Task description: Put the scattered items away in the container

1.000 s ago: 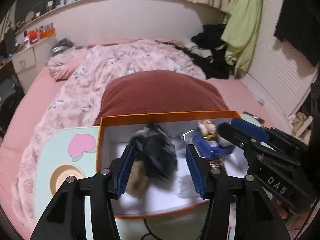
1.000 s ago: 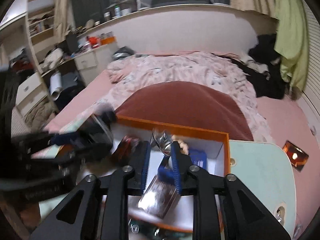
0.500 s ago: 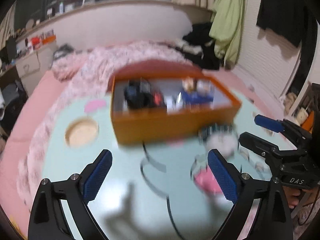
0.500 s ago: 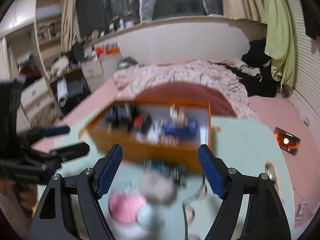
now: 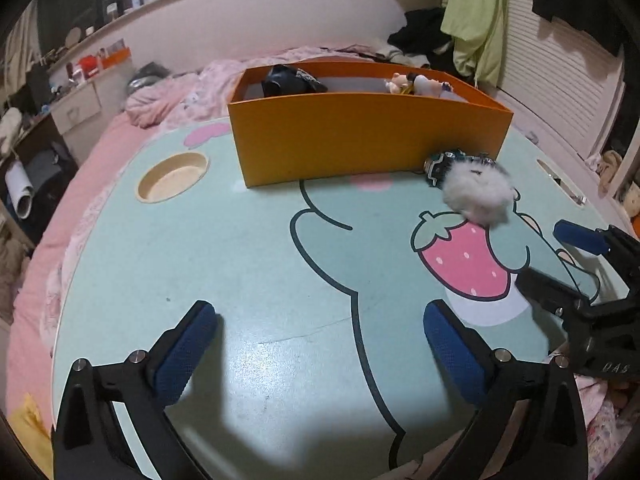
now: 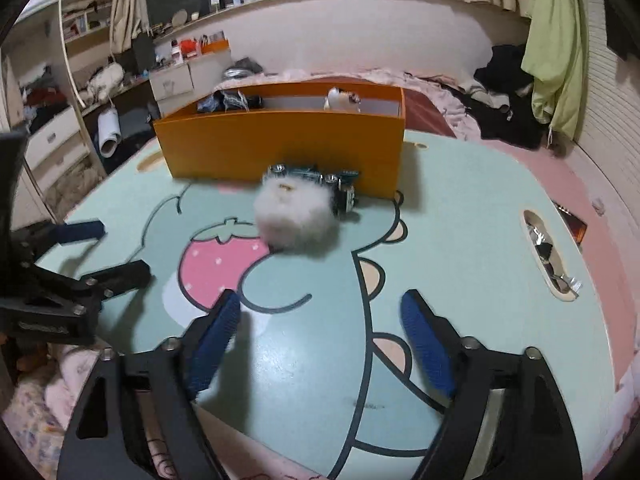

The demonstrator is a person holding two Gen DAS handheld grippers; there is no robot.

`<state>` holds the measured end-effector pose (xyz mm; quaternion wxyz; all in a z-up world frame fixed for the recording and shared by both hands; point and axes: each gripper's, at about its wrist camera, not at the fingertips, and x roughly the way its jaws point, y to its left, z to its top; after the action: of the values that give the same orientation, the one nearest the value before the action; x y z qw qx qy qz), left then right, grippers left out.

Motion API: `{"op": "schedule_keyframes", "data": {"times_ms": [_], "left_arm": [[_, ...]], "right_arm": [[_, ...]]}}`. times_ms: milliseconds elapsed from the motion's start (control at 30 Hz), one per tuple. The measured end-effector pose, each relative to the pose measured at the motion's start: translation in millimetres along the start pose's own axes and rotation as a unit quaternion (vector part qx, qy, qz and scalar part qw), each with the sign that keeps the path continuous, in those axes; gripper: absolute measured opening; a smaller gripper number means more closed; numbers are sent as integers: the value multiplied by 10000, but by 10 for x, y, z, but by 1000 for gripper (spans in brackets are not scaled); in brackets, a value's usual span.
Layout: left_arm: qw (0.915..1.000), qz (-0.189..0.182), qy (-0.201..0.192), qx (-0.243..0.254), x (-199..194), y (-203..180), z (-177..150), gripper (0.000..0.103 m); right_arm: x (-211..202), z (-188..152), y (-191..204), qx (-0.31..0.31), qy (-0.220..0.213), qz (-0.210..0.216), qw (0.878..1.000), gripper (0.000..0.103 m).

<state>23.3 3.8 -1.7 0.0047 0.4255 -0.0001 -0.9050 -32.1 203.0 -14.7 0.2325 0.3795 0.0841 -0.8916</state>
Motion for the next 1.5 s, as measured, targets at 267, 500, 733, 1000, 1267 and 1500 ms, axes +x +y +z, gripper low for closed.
{"op": "schedule_keyframes", "data": {"times_ms": [267,500,733,1000,1267,1500], "left_arm": [[9998,-79,-166,77,12,27,-29,103],[9995,-141,-253,118,40,43,-25,103],[9995,-141,-253,119,41,43,-25,103],[9995,-141,-254,118,42,43,-24,103],[9995,-141,-254,118,42,43,-24,103],[9995,-141,-255,118,42,43,-24,103]], "right_arm": [[40,-15,47,-115,54,72,9999,102],[35,-22,70,-130,43,73,9999,102],[34,-22,71,-131,43,75,9999,102],[32,-23,74,-132,42,76,9999,102],[31,-24,75,-131,43,76,9999,102],[30,-24,77,-132,43,76,9999,103]]}}
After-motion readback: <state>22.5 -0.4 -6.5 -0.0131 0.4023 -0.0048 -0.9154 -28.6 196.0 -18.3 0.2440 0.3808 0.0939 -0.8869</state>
